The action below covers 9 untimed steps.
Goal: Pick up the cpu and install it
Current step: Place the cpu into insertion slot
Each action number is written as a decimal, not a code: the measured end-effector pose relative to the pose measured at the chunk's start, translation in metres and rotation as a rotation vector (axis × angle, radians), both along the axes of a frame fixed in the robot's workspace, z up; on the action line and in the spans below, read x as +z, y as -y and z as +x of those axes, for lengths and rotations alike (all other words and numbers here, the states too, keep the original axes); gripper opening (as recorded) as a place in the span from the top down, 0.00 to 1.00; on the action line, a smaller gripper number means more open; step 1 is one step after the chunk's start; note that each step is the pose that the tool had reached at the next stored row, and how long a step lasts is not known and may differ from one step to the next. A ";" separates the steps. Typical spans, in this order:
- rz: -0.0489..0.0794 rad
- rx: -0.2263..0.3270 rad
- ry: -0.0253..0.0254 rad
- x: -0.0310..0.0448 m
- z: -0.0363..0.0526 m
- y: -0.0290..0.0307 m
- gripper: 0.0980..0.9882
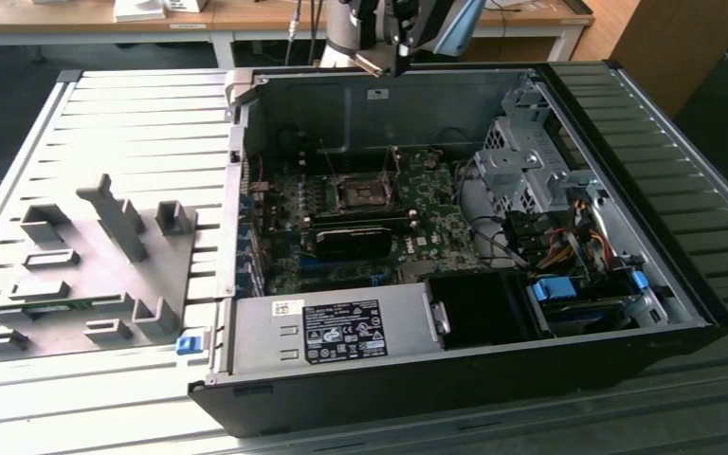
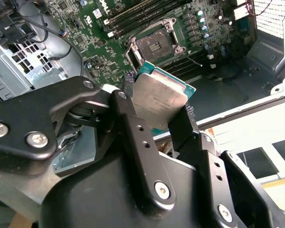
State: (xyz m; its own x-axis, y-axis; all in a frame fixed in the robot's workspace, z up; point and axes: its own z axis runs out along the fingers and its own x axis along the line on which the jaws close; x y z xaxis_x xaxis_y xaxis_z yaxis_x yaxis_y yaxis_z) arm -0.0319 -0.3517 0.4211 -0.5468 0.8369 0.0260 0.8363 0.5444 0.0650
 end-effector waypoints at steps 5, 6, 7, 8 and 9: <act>0.000 -0.025 -0.0001 -0.0001 0.0000 0.0000 0.50; 0.000 -0.030 0.0000 -0.0001 0.0000 0.0000 0.50; 0.000 -0.034 0.0000 -0.0001 0.0000 0.0000 0.50; 0.000 -0.039 -0.0001 -0.0001 0.0000 0.0000 0.50; 0.000 -0.044 -0.0001 -0.0002 0.0000 0.0000 0.50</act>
